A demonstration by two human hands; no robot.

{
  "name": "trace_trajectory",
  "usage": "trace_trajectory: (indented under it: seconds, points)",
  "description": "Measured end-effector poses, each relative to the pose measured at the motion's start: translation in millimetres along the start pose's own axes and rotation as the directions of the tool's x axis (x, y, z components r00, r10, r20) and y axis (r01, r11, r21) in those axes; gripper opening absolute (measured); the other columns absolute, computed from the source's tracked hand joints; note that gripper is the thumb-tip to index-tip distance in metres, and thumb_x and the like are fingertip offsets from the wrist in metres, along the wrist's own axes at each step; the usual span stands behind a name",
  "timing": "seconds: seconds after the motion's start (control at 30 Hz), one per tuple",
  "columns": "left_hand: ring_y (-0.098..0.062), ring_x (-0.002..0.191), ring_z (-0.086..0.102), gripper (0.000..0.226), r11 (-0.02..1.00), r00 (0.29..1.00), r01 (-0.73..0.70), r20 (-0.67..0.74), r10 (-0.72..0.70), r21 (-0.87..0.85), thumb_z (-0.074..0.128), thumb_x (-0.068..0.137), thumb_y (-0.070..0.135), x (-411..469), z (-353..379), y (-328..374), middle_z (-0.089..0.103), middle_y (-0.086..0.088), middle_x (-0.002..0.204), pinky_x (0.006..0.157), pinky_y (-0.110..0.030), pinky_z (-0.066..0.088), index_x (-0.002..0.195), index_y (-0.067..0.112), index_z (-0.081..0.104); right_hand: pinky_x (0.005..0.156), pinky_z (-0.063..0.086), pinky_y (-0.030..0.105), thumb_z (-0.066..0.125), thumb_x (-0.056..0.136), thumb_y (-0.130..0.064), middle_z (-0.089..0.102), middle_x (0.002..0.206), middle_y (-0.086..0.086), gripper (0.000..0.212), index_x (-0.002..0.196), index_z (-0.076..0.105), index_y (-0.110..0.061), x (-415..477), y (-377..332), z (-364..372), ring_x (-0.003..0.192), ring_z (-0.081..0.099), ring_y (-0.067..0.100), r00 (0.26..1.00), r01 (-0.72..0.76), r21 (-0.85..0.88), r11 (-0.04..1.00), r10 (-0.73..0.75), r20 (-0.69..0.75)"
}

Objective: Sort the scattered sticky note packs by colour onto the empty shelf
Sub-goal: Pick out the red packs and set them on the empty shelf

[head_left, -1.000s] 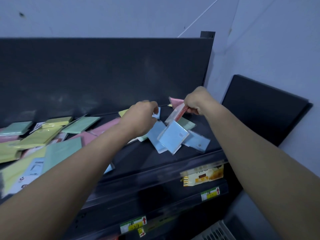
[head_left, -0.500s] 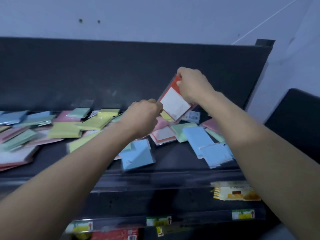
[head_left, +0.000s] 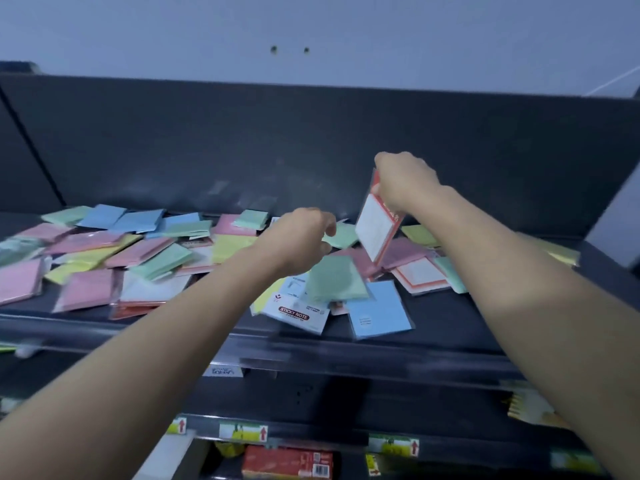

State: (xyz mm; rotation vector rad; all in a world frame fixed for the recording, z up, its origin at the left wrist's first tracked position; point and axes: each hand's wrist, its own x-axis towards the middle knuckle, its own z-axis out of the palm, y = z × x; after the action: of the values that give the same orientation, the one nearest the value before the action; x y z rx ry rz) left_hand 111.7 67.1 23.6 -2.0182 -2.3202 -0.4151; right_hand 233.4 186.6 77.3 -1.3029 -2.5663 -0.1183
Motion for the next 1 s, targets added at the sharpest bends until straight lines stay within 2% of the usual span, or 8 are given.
trace_trajectory:
  seconds: [0.2, 0.4, 0.57, 0.63, 0.7, 0.8, 0.83, 1.0]
  points:
    - [-0.028, 0.096, 0.058, 0.02, 0.981, 0.982, -0.183, 0.04, 0.186, -0.066, 0.056, 0.089, 0.018, 28, 22, 36, 0.063, -0.008, 0.111, 0.081, -0.036, 0.049, 0.108, 0.013, 0.061, 0.068, 0.037, 0.034, 0.046, 0.083, 0.006, 0.059, 0.109, 0.016, 0.028, 0.105, 0.058, -0.006, -17, 33, -10, 0.092, 0.055, 0.035, 0.995, -0.104, -0.179, 0.978, 0.102, -0.024]
    - [-0.027, 0.104, 0.056, 0.035, 0.975, 0.956, -0.193, 0.204, 0.211, -0.106, 0.059, 0.089, 0.034, 58, 61, 76, 0.061, -0.007, 0.119, 0.085, -0.032, 0.047, 0.118, 0.015, 0.06, 0.067, 0.042, 0.034, 0.051, 0.084, -0.002, 0.061, 0.104, 0.011, 0.028, 0.108, 0.06, -0.012, -27, 81, 5, 0.088, 0.057, 0.032, 0.981, -0.191, -0.107, 0.976, 0.193, 0.009]
    - [-0.029, 0.118, 0.043, 0.062, 0.98, 0.938, -0.195, 0.3, 0.176, 0.036, 0.061, 0.079, 0.059, 71, 85, 95, 0.052, -0.006, 0.125, 0.084, -0.037, 0.035, 0.123, 0.016, 0.057, 0.077, 0.054, 0.037, 0.051, 0.081, 0.006, 0.059, 0.114, 0.011, 0.061, 0.136, 0.043, -0.02, -35, 104, -1, 0.094, 0.062, 0.031, 0.919, -0.228, -0.044, 0.973, 0.23, 0.32]
    - [-0.03, 0.121, 0.037, 0.065, 0.975, 0.941, -0.202, 0.295, 0.166, 0.094, 0.062, 0.077, 0.059, 73, 89, 99, 0.048, -0.006, 0.127, 0.092, -0.039, 0.033, 0.124, 0.015, 0.056, 0.074, 0.054, 0.038, 0.054, 0.082, 0.006, 0.057, 0.12, 0.009, 0.072, 0.142, 0.036, -0.028, -38, 111, -3, 0.095, 0.061, 0.03, 0.917, -0.236, 0.023, 0.971, 0.215, 0.335]
    - [-0.03, 0.122, 0.036, 0.059, 0.964, 0.942, -0.228, 0.282, 0.182, 0.138, 0.061, 0.081, 0.052, 73, 89, 103, 0.047, -0.008, 0.13, 0.097, -0.04, 0.032, 0.124, 0.012, 0.055, 0.071, 0.051, 0.034, 0.054, 0.083, 0.003, 0.057, 0.119, 0.008, 0.059, 0.136, 0.046, -0.021, -37, 116, -3, 0.093, 0.059, 0.027, 0.934, -0.278, 0.041, 0.96, 0.26, 0.247]
    - [-0.029, 0.118, 0.04, 0.049, 0.959, 0.947, -0.235, 0.26, 0.189, 0.161, 0.061, 0.083, 0.04, 71, 84, 104, 0.049, -0.01, 0.125, 0.092, -0.036, 0.034, 0.121, 0.009, 0.054, 0.051, 0.037, 0.028, 0.05, 0.084, 0.002, 0.057, 0.088, 0.009, 0.012, 0.087, 0.056, -0.008, -35, 122, -4, 0.066, 0.051, 0.021, 0.943, -0.33, 0.067, 0.942, 0.325, 0.071]
    - [-0.029, 0.115, 0.042, 0.048, 0.962, 0.948, -0.224, 0.266, 0.177, 0.156, 0.062, 0.082, 0.037, 71, 83, 102, 0.05, -0.011, 0.122, 0.087, -0.034, 0.035, 0.119, 0.009, 0.053, 0.048, 0.033, 0.027, 0.049, 0.084, 0.002, 0.054, 0.081, 0.008, 0.015, 0.075, 0.05, -0.009, -34, 123, -5, 0.062, 0.047, 0.022, 0.944, -0.331, 0.1, 0.938, 0.33, 0.03]
    - [-0.026, 0.113, 0.046, 0.026, 0.957, 0.948, -0.241, 0.251, 0.196, 0.162, 0.054, 0.086, 0.02, 72, 81, 87, 0.058, -0.005, 0.114, 0.086, -0.032, 0.036, 0.108, 0.024, 0.065, 0.06, 0.036, 0.032, 0.05, 0.084, 0.0, 0.05, 0.083, 0.01, 0.008, 0.08, 0.052, -0.006, -33, 118, -13, 0.076, 0.049, 0.032, 0.934, -0.32, 0.197, 0.927, 0.344, -0.1]
